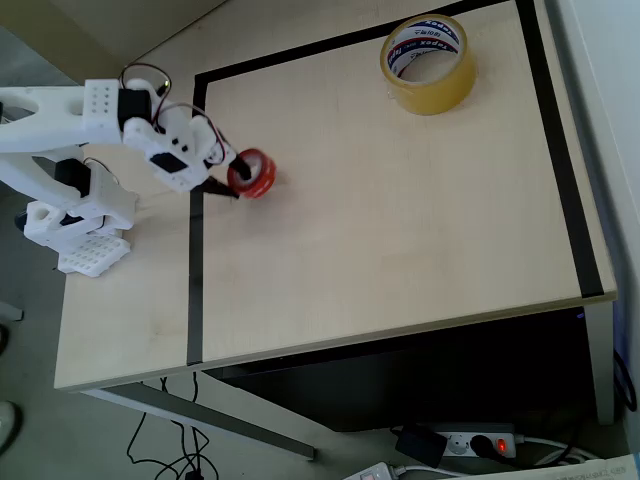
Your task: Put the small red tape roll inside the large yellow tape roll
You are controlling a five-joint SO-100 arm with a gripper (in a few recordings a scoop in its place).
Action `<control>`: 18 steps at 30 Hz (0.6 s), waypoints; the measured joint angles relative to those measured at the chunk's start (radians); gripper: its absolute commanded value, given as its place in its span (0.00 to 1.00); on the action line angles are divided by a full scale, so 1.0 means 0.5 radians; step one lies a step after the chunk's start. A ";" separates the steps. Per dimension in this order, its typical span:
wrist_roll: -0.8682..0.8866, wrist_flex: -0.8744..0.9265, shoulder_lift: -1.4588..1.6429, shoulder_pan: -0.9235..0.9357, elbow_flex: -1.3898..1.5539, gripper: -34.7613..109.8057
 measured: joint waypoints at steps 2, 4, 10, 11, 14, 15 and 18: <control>0.000 0.074 0.000 0.006 -0.206 0.24; 0.000 0.147 -0.006 -0.012 -0.430 0.24; 0.000 0.236 -0.196 -0.092 -1.031 0.24; 0.000 0.236 -0.239 -0.120 -1.114 0.24; 0.000 0.236 -0.390 -0.184 -1.371 0.24; 0.000 0.236 -0.454 -0.193 -1.460 0.24; 0.000 0.236 -0.669 -0.239 -1.736 0.24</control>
